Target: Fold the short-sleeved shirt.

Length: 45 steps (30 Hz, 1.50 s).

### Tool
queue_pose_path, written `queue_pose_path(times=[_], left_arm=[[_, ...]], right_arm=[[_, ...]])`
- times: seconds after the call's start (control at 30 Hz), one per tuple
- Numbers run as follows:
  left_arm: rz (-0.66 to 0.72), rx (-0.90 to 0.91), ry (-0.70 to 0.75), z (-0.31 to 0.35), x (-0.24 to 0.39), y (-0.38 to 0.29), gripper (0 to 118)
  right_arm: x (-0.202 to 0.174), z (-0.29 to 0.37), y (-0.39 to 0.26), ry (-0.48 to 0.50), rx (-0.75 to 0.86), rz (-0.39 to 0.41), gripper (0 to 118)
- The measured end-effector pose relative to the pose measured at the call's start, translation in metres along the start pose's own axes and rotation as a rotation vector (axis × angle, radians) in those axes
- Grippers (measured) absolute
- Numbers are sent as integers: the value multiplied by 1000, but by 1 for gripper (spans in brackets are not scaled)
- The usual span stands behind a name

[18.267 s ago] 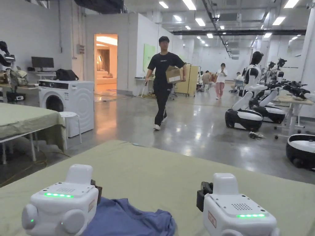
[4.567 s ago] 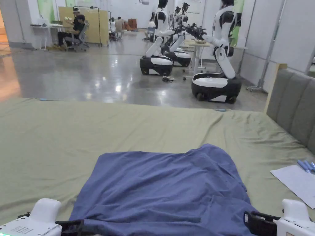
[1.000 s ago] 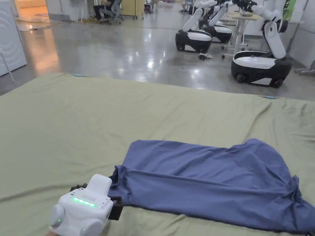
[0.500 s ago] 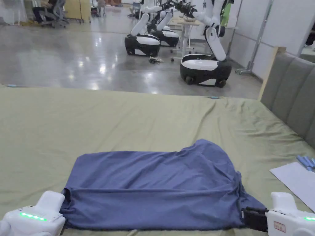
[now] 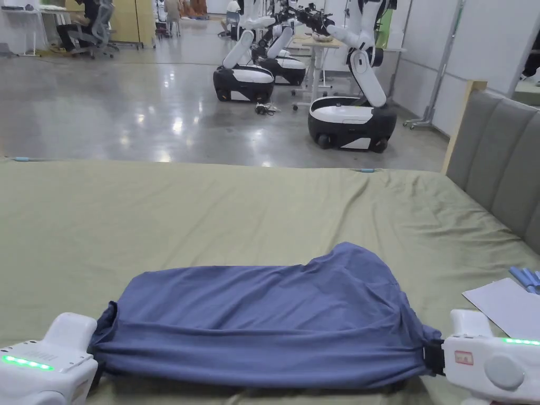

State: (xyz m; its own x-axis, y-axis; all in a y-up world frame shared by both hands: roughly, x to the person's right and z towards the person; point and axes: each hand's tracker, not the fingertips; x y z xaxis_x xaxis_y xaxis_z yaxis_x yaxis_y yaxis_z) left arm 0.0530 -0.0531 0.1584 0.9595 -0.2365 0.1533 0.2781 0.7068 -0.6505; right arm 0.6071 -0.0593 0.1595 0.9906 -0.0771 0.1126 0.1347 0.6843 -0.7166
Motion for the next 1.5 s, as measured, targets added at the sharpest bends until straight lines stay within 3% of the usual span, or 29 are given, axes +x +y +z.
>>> queue_pose_path(times=[0.3, 0.5, 0.6, 0.63, 0.67, 0.7, 0.73, 0.77, 0.8, 0.83, 1.0, 1.03, 1.07, 1.1, 1.13, 1.17, 1.2, 1.4, 1.43, 1.5], left_arm=[[-31, 1, -46, 73, -11, -10, 8], [35, -133, -86, 46, -4, -64, 8], [73, -147, -101, 36, 0, -80, 9], [83, -148, -107, 36, 0, -82, 18], [95, -126, -110, 38, -1, -85, 18], [115, -77, -105, 42, -3, -85, 24], [126, -52, -105, 47, -6, -86, 39], [123, -37, -75, 56, -9, -86, 62], [114, 4, -27, 67, -9, -86, 79], [102, 59, 0, 78, -9, -85, 85], [156, 234, -4, 111, -9, -67, 85], [150, 226, -12, 110, -7, -58, 84], [148, 220, -20, 107, -6, -48, 82], [145, 208, -38, 102, -4, -39, 74], [136, 190, -52, 93, -1, -29, 44], [119, 168, -61, 80, 2, -17, 15], [111, 163, -60, 69, 4, -8, 13], [104, 34, -97, -36, -1, 52, 13], [100, 13, -96, -55, -3, 61, 20], [82, -27, -82, -92, -8, 81, 59]], right_arm=[[2, 90, -4, 37, -1, 49, 16], [8, 64, -68, 17, -76, 40, 16], [15, 49, -94, 16, -74, -3, 17], [17, 50, -97, 20, -56, -20, 29], [20, 51, -99, 43, -20, -44, 29], [21, 56, -98, 46, -5, -45, 37], [21, 60, -97, 36, 0, -37, 58], [22, 66, -94, 38, 7, -26, 98], [21, 76, -91, 51, 34, -10, 118], [19, 86, -84, 42, 94, 12, 115], [-10, 125, -60, 32, 252, 110, 114], [-19, 128, -52, 49, 276, 128, 105], [-27, 129, -45, 60, 306, 142, 89], [-35, 128, -38, 66, 317, 147, 61], [-44, 122, -30, 63, 301, 147, 20], [-51, 113, -22, 69, 295, 151, 9], [-57, 105, -15, 75, 281, 156, 9], [-83, 40, 6, 95, 192, 220, 9], [-84, 30, 9, 95, 180, 217, 9], [-83, 13, 16, 89, 156, 213, 9]])
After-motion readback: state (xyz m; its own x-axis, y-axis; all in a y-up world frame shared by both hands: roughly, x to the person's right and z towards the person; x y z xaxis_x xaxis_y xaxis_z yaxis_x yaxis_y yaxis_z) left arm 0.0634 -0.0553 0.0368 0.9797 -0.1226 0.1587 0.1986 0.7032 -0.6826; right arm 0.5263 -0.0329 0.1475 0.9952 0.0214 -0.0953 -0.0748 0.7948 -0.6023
